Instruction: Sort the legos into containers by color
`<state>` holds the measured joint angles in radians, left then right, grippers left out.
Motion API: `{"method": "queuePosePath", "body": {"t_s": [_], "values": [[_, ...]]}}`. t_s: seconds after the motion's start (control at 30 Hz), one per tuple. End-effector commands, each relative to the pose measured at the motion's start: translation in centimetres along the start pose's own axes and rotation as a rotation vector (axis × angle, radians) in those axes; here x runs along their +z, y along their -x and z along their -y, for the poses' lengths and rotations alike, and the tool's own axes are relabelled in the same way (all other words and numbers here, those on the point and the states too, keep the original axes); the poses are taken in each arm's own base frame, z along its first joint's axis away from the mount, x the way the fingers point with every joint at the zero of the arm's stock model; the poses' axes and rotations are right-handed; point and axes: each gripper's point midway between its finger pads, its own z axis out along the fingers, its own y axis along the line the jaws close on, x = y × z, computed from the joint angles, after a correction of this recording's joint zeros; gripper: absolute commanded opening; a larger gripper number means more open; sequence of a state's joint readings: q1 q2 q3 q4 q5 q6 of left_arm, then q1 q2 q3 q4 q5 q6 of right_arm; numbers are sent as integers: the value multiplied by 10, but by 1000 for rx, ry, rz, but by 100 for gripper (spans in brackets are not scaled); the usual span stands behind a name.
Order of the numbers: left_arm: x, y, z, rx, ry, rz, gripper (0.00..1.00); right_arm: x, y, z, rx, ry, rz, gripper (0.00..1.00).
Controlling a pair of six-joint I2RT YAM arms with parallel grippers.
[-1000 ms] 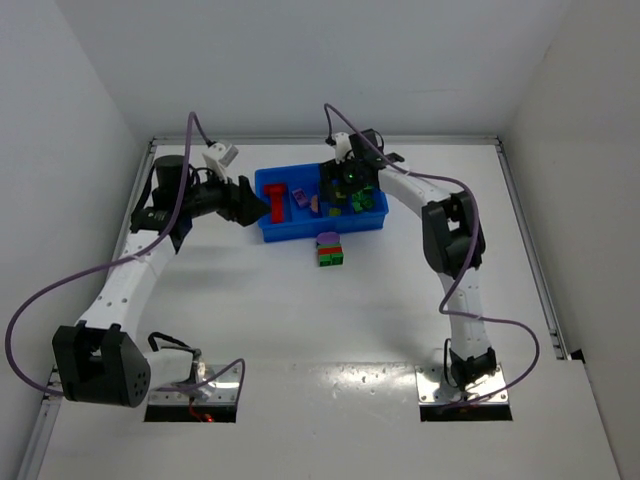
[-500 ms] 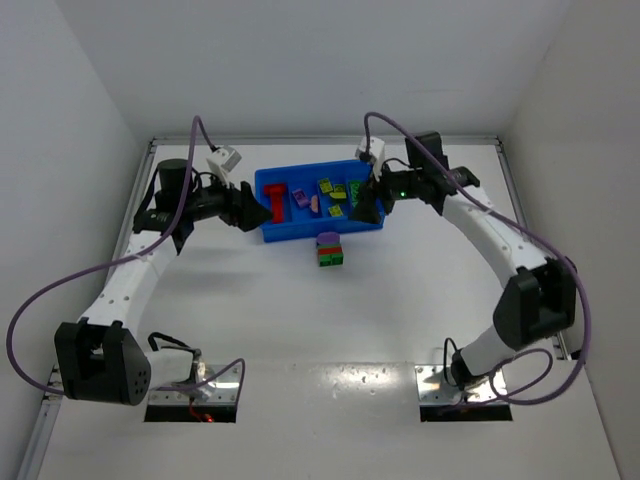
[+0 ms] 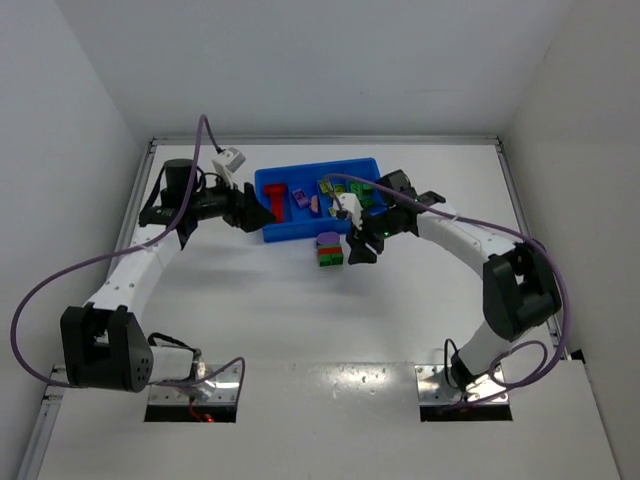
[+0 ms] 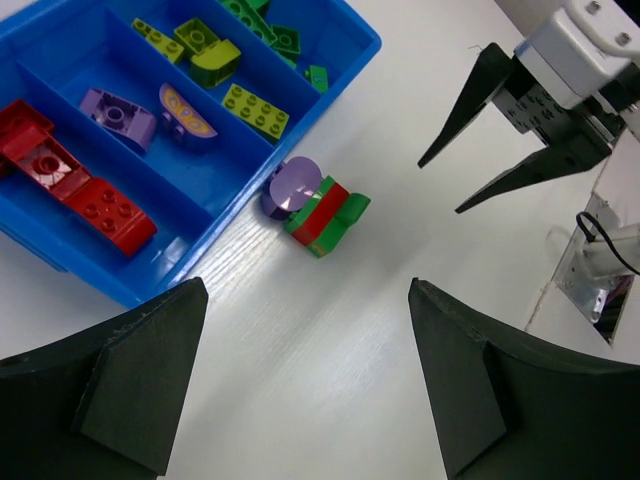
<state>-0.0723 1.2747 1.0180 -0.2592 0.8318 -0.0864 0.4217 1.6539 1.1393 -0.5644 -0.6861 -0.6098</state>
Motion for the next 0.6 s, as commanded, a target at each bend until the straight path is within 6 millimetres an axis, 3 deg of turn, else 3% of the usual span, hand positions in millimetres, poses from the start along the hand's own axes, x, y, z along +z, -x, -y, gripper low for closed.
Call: {"method": "queuePosePath", "body": {"t_s": [0.0,0.2,0.57], "values": [[4,14,2,34,-46,20,88,11,10,15,-133,-62,4,54],[10,13,-1,23,-67,2,85,32,2,18,-171,-74,-35,58],[15,5,-8,15,-68,-21,85,49,-3,34,-190,-123,-64,61]]}}
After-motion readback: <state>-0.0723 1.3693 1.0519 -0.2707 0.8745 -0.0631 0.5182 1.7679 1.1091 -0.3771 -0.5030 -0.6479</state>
